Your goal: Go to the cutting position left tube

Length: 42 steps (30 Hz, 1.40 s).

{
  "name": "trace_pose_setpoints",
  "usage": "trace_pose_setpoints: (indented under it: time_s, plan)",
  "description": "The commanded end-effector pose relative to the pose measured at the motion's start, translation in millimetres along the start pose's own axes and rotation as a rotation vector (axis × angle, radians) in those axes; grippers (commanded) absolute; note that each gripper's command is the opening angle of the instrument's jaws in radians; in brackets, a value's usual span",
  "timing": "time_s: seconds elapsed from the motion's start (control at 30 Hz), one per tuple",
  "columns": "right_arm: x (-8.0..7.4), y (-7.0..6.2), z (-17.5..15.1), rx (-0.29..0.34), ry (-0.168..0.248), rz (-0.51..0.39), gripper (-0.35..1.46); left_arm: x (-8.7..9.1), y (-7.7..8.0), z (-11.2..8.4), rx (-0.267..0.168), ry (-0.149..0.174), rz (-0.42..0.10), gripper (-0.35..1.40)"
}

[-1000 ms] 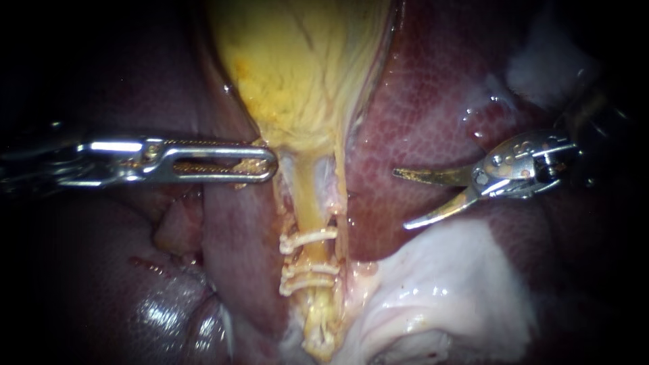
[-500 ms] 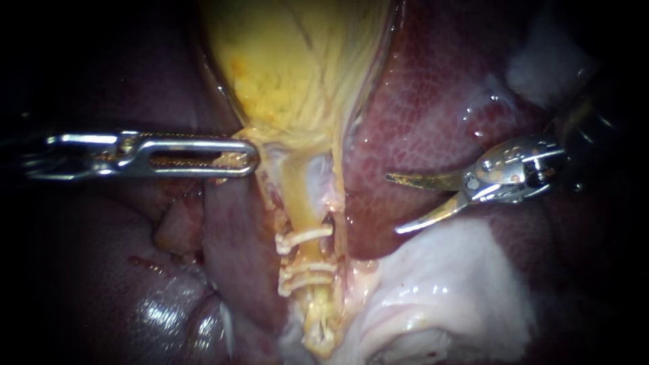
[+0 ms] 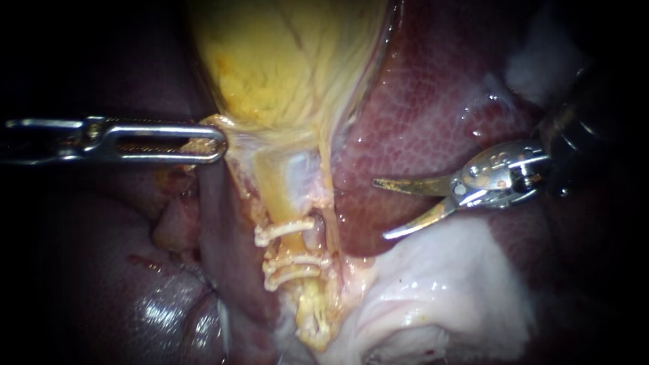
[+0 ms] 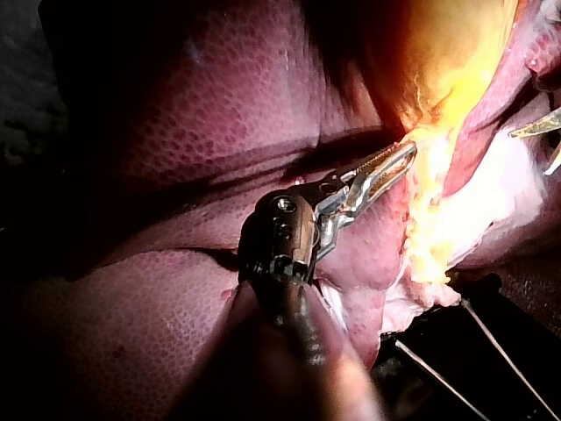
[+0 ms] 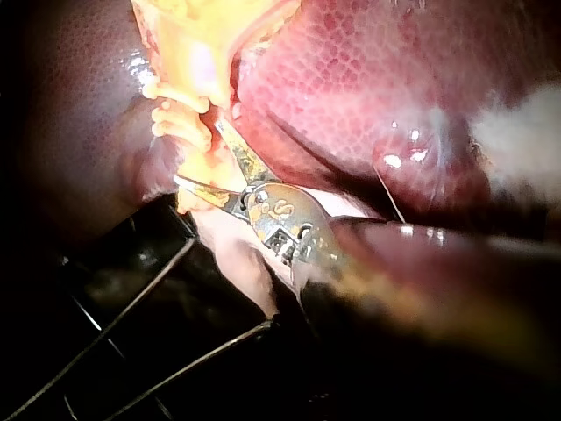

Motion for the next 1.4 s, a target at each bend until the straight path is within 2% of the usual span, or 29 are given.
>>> trace_pose_setpoints:
  time_s: [0.03, 0.17, 0.43, 0.7, 1.1, 1.27, 1.4]
  plan:
    - [-0.3, -0.1, 0.6, 0.011, 0.002, 0.012, 1.43, 0.0, 0.0, 0.0, 0.000, 0.000, 0.000, -0.35]
    - [-1.5, -0.6, 3.0, 0.037, 0.000, 0.024, 1.43, 0.1, 0.1, -0.2, 0.000, 0.000, 0.001, -0.35]
    - [-4.2, -1.3, 7.2, 0.075, -0.045, 0.049, 1.43, 0.2, 0.3, -0.4, -0.004, -0.001, 0.001, -0.35]
    - [-6.9, -1.0, 9.5, 0.103, -0.087, 0.087, 1.43, 0.2, 0.4, -0.7, -0.003, -0.001, 0.002, -0.35]
    - [-10.5, -0.6, 12.4, 0.157, -0.112, 0.145, 1.42, 0.4, 0.3, -1.0, -0.004, -0.001, 0.002, -0.35]
    - [-11.2, -0.2, 13.1, 0.169, -0.117, 0.159, 1.42, 0.4, 0.1, -1.1, -0.005, -0.001, 0.001, -0.35]
    - [-11.2, 0.1, 13.7, 0.167, -0.117, 0.159, 1.42, 0.4, 0.0, -1.2, -0.005, -0.001, 0.001, -0.35]
